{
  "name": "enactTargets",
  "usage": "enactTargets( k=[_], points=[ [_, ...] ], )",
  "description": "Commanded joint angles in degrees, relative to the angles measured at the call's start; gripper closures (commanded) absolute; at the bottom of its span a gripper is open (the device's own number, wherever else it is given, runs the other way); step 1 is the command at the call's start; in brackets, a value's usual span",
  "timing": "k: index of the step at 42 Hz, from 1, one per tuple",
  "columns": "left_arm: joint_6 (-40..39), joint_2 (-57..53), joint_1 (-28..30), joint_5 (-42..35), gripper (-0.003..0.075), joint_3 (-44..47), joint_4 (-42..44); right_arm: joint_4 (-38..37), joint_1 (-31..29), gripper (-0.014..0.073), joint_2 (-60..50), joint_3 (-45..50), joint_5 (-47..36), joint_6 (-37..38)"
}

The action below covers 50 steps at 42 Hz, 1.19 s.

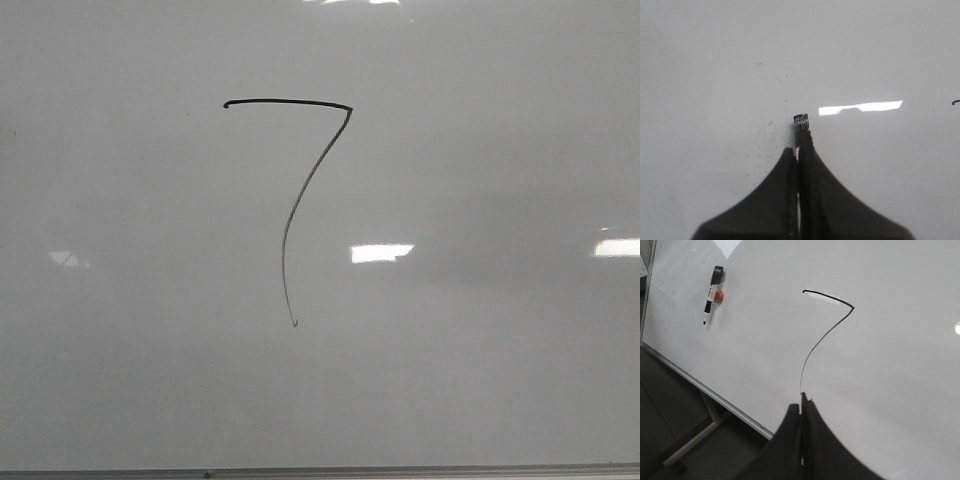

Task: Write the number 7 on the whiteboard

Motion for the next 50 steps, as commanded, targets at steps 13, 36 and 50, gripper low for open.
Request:
enactTargets(
  k=[13, 36, 50],
  points=[
    [-0.4, -13.1, 0.1, -7.9, 0.0741, 14.0, -0.4, 2.0, -0.2, 0.0661, 0.2, -1.4, -3.2, 0.0],
    [-0.4, -12.9, 0.1, -16.1, 0.0741, 21.8, -0.4, 2.0, -0.2, 0.0661, 0.2, -1.4, -3.1, 0.0],
    [-0.4, -12.9, 0.1, -16.1, 0.0741, 21.8, -0.4, 2.0, -0.2, 0.0661, 0.2, -1.4, -3.1, 0.0]
  ],
)
